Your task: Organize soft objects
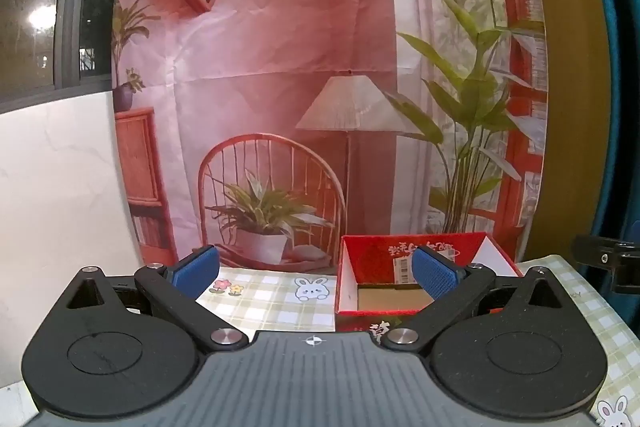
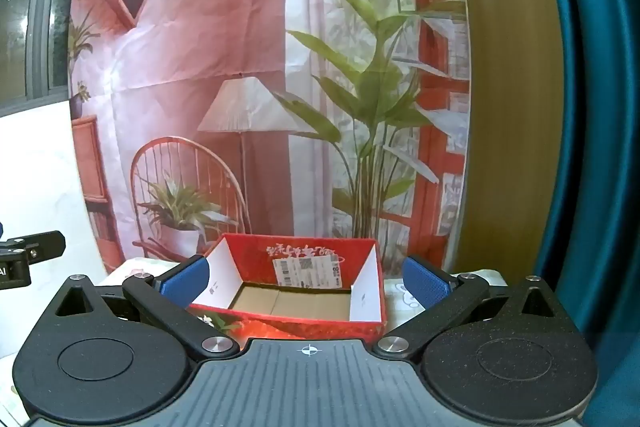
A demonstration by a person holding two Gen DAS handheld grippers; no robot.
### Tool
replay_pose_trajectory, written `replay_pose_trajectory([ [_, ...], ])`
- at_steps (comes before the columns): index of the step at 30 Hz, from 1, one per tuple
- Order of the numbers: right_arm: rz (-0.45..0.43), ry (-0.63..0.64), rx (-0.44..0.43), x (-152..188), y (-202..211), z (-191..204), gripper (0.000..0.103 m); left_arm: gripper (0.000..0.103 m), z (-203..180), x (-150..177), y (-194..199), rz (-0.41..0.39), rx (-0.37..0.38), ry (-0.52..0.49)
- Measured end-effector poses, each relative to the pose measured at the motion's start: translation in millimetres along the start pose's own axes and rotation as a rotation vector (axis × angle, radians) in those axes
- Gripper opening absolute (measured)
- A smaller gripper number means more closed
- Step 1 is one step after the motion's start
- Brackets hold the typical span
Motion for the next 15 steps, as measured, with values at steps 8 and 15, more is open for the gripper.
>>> replay_pose_trajectory([
  [8, 0.004, 0.0, 0.001, 0.0, 0.3, 0.8, 0.103, 0.103, 0.2, -2.4, 0.5, -0.017, -0.005, -0.021],
  [15, 0.005, 0.001, 0.001, 4.6, -2.2, 1.0, 0.103, 0.103, -1.2, -1.0, 4.5, -0.031, -0.001, -0.036],
])
Point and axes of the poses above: each gripper's, at about its wrist camera, not at the fingertips, and y roughly against the way its jaws point, z to its left, x to its underside, the point moved 2 cm from there along -y, roughly the way its jaws point, and after that the axes turned 1 degree about -z, right-handed, at the moved point
